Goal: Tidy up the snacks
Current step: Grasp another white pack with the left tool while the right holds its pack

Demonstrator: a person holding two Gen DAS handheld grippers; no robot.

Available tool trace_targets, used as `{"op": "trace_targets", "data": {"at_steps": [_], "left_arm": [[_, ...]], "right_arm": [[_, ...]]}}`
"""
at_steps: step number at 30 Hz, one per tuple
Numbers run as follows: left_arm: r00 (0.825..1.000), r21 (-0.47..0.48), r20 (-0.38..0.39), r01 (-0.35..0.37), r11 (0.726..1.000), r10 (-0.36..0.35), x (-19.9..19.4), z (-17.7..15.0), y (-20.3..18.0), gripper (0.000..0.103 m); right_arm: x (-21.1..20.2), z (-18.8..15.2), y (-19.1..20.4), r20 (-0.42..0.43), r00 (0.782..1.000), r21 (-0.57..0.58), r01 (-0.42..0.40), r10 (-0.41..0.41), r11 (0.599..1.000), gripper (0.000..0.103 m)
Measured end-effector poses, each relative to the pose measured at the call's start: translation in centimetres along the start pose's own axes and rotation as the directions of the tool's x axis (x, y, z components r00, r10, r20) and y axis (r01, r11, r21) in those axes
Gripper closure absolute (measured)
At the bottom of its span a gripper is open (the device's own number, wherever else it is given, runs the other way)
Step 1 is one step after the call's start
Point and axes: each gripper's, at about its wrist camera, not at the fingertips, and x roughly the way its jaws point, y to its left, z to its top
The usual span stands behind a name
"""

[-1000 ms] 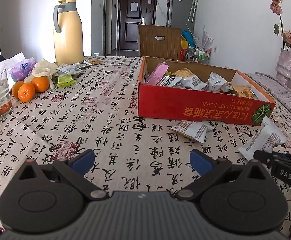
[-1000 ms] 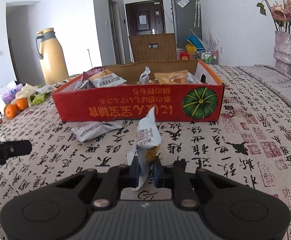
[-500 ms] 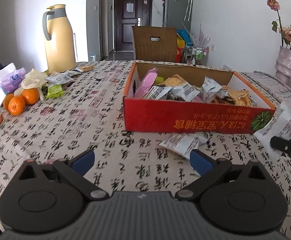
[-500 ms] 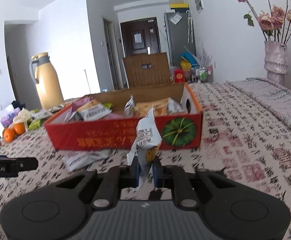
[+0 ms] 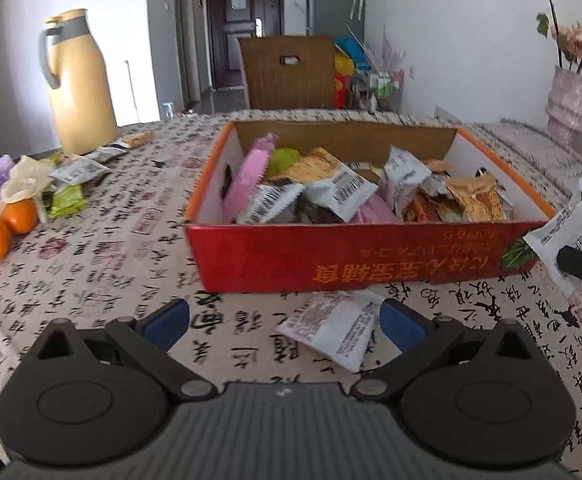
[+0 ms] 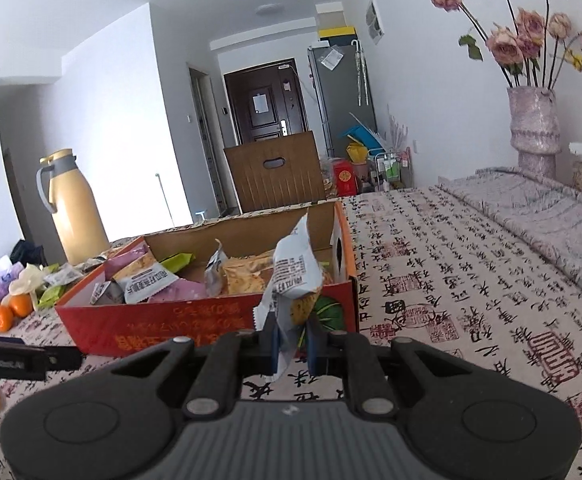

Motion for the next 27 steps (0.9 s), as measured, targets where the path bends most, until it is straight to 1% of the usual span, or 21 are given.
{"op": "trace_targets", "data": {"at_steps": [3,7,12,16,17,18,19,21,22,23,25,27], "left_arm": [[0.999,0.024,-0.031,0.013,1.000,-0.012,1.5,0.2,-0.9,0.000],[0.996,0.030,-0.093,0.008,1.000,-0.005,3.9,0.3,-1.3,0.000],[0.990,0.038,-0.138,0.035,0.999,-0.029,5.6,-0.1,-1.5,0.000],[0.989,0.029,-0.137,0.054,0.998,-0.049,6.1,-0.1,-1.4,0.002],[0.989,0.030,-0.133,0.063,0.998,-0.058,6.1,-0.2,-1.5,0.007],[0.990,0.033,-0.127,0.074,0.997,-0.069,5.9,-0.2,-1.6,0.015],[0.989,0.038,-0.118,0.088,0.995,-0.083,5.7,-0.2,-1.7,0.019],[0.989,0.047,-0.108,0.105,0.993,-0.100,5.3,-0.2,-1.9,0.035],[0.988,0.049,-0.104,0.117,0.992,-0.111,5.2,-0.2,-2.0,0.039],[0.988,0.048,-0.101,0.120,0.992,-0.115,5.0,-0.2,-2.1,0.046],[0.988,0.047,-0.099,0.127,0.991,-0.122,4.8,-0.2,-2.2,0.049],[0.988,0.049,-0.095,0.130,0.990,-0.125,4.6,-0.3,-2.3,0.056]], "right_arm": [[0.4,-0.3,-0.5,-0.010,1.000,0.020,-0.017,0.017,1.000,0.091],[0.6,-0.5,-1.0,-0.013,0.999,0.038,-0.040,0.041,0.998,0.091],[1.0,-0.8,-1.2,-0.021,0.999,0.045,-0.049,0.050,0.998,0.091],[1.0,-0.9,-1.0,-0.023,0.998,0.037,-0.053,0.054,0.998,0.091],[1.0,-0.9,-0.9,-0.024,0.998,0.034,-0.054,0.055,0.998,0.091],[1.1,-0.9,-0.9,-0.026,0.998,0.032,-0.054,0.055,0.998,0.091],[1.1,-0.9,-0.9,-0.029,0.998,0.031,-0.054,0.055,0.998,0.090],[1.2,-1.0,-0.8,-0.031,0.998,0.029,-0.054,0.055,0.998,0.090],[1.2,-1.0,-0.8,-0.032,0.998,0.027,-0.053,0.054,0.998,0.090],[1.3,-1.0,-0.7,-0.033,0.998,0.026,-0.052,0.053,0.998,0.091],[1.3,-1.0,-0.6,-0.037,0.998,0.021,-0.051,0.051,0.999,0.091],[1.3,-1.1,-0.6,-0.039,0.998,0.015,-0.049,0.049,0.999,0.091]]}}
